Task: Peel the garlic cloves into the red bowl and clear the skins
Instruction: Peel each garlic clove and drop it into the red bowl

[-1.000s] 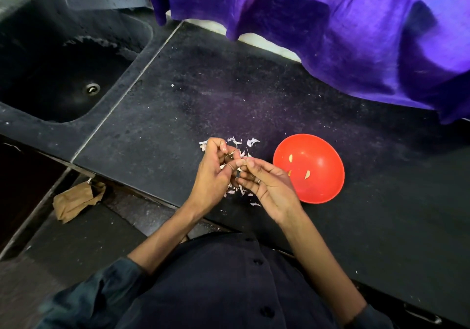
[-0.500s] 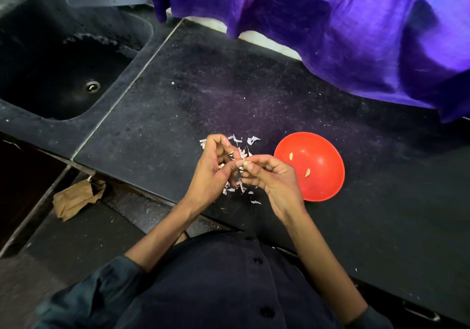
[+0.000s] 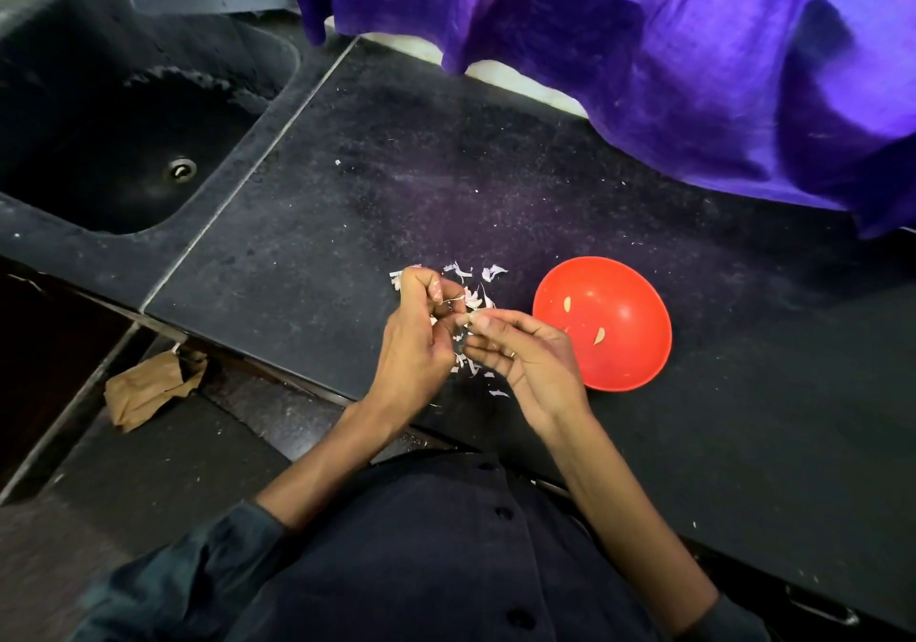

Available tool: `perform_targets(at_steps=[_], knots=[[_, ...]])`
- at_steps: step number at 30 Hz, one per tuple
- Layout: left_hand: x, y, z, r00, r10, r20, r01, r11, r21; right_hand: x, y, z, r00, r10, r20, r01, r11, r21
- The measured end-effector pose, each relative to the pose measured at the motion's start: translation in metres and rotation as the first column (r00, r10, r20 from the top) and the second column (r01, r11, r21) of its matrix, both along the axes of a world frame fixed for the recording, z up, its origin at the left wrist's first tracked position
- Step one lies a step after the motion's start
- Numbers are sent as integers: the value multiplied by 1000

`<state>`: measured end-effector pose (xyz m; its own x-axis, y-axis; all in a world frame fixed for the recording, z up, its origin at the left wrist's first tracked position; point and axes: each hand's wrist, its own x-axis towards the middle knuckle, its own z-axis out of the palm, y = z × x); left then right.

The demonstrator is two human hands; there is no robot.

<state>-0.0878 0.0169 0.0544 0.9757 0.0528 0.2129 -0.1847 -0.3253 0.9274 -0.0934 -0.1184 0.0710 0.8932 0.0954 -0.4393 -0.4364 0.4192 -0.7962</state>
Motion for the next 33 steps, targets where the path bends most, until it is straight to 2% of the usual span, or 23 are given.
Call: perform_targets(at_steps=[3,6,9,12,14,16,18,21,24,26,33], knots=[[-2,1,2,998,31,52,-34,997,62,0,4,3,986,-22,-166,53,981,187],[-4,2,-2,975,12,220,-64,971,231,1,6,4,948,-21,-317,116,951,285],[-3,2,-4,938,-37,344,-93,931,352,0,6,4,934,-26,-355,139,945,297],[-5,1,-6,932,-61,357,-105,898,426,-1,8,4,954,-47,-297,124,961,249],[-5,-1,-5,972,-25,232,-40,961,273,-2,6,4,983,-53,-176,86,978,187],[-4,-1,2,1000,-21,-18,20,997,-71,-2,4,2,999,-34,-30,38,991,128],[0,-1,11,973,-94,-212,4,922,-388,-2,0,1,997,13,77,-18,998,63],[3,-1,19,915,-201,-351,-49,806,-590,-3,-2,1,982,23,188,-13,999,-53],[3,-1,21,876,-226,-425,-132,737,-663,-2,-1,1,966,11,258,33,986,-166],[4,-2,21,875,-209,-438,-156,734,-661,-2,1,2,959,6,283,56,976,-210],[2,-7,21,932,-103,-349,-98,853,-513,-3,2,5,920,-4,392,153,924,-352]])
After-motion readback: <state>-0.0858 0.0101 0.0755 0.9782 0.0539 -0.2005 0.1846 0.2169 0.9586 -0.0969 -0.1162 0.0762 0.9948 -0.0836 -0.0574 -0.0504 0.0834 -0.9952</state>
